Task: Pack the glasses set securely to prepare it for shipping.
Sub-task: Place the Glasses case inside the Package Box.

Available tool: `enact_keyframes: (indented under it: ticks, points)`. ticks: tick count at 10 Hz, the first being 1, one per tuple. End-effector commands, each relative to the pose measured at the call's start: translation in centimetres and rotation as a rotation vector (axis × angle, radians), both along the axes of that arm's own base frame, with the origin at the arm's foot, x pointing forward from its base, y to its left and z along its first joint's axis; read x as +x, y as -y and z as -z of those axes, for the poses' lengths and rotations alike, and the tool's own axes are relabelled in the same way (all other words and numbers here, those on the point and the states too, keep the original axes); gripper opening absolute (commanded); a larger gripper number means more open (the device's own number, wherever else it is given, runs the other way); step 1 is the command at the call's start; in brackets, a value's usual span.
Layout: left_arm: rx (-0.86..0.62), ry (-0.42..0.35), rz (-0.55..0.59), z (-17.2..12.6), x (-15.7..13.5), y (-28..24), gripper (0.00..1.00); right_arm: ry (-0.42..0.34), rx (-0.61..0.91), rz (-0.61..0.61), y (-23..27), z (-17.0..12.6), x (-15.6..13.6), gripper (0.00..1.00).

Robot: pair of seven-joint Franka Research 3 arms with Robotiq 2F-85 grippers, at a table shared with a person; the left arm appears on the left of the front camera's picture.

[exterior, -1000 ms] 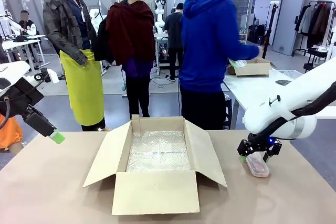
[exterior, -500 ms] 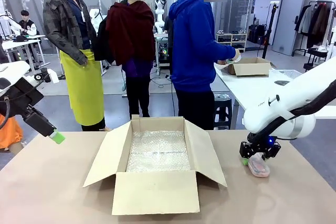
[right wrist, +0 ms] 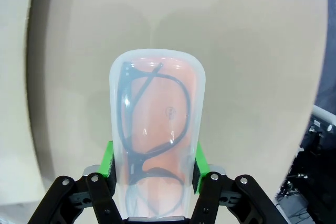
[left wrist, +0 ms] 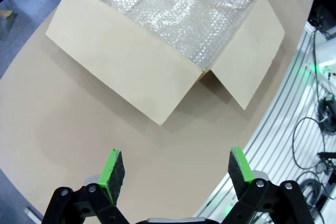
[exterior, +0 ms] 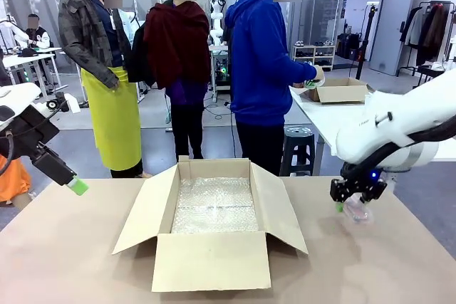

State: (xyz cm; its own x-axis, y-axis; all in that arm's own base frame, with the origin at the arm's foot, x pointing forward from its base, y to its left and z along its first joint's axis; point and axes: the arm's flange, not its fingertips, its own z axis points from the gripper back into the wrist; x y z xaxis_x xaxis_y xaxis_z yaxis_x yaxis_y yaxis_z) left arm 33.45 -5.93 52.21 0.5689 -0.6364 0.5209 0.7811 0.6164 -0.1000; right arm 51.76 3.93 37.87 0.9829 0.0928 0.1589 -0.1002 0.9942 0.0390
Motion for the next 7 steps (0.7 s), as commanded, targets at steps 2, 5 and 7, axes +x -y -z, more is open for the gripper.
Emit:
enact_keyframes:
  ticks: [2,5,7]
  points:
    - [-0.019,-0.003,0.015,-0.1,-0.1,-0.1,1.00,0.015,-0.031,-0.115,-1.3,-4.8,-1.8,0.41]
    - [-0.019,-0.003,0.015,-0.1,-0.1,-0.1,1.00,0.095,-0.116,-0.716,-6.1,-10.3,-2.7,0.41]
    - [-0.019,-0.003,0.015,-0.1,-0.1,-0.1,1.00,0.160,-0.152,-1.174,-11.2,-13.3,-2.7,0.41]
